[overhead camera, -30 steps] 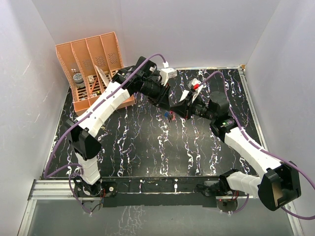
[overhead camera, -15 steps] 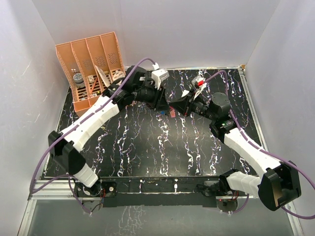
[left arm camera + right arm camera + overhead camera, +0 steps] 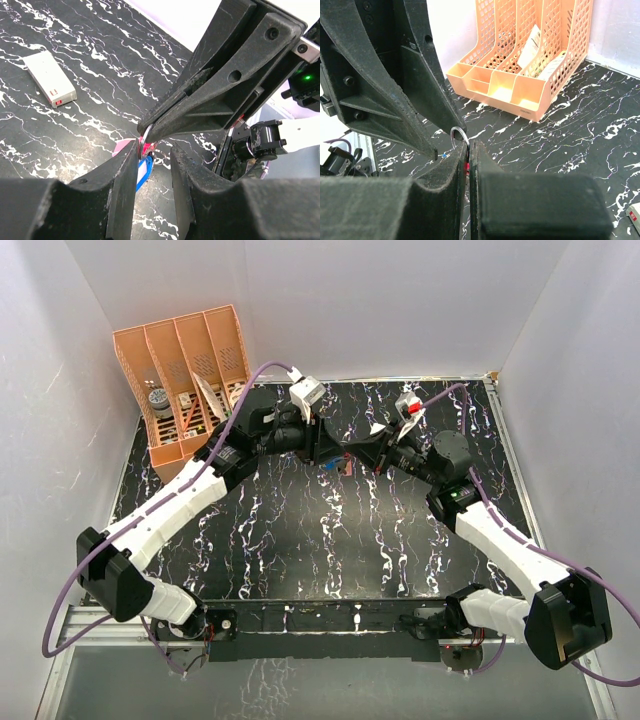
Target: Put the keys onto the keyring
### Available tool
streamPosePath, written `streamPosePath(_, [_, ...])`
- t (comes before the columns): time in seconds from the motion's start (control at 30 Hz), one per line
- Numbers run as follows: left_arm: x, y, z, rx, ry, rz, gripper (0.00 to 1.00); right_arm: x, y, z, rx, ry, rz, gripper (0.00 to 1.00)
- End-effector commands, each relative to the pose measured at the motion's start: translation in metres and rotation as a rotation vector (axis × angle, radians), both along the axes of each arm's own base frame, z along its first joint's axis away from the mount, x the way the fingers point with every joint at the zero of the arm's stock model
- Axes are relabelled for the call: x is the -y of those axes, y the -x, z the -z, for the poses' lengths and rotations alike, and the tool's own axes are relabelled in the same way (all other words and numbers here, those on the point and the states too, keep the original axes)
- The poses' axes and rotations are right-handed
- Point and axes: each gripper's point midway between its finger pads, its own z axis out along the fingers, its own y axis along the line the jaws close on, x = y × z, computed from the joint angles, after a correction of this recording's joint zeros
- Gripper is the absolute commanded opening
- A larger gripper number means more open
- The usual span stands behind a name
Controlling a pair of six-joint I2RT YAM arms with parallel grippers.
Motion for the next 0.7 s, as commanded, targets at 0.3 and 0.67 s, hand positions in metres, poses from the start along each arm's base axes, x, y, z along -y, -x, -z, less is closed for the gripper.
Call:
streamPosePath(0.3, [0.005, 0.005, -0.033, 0.084, 0.111, 0.021, 0.07, 0.003, 0.002, -0.022, 0.069, -0.044, 0.023, 0.00])
streamPosePath(0.67, [0.004, 0.012, -0.031, 0.070, 0.123, 0.034, 0.13, 0.005, 0.000, -0.028, 0.074, -0.060, 0.036, 0.00])
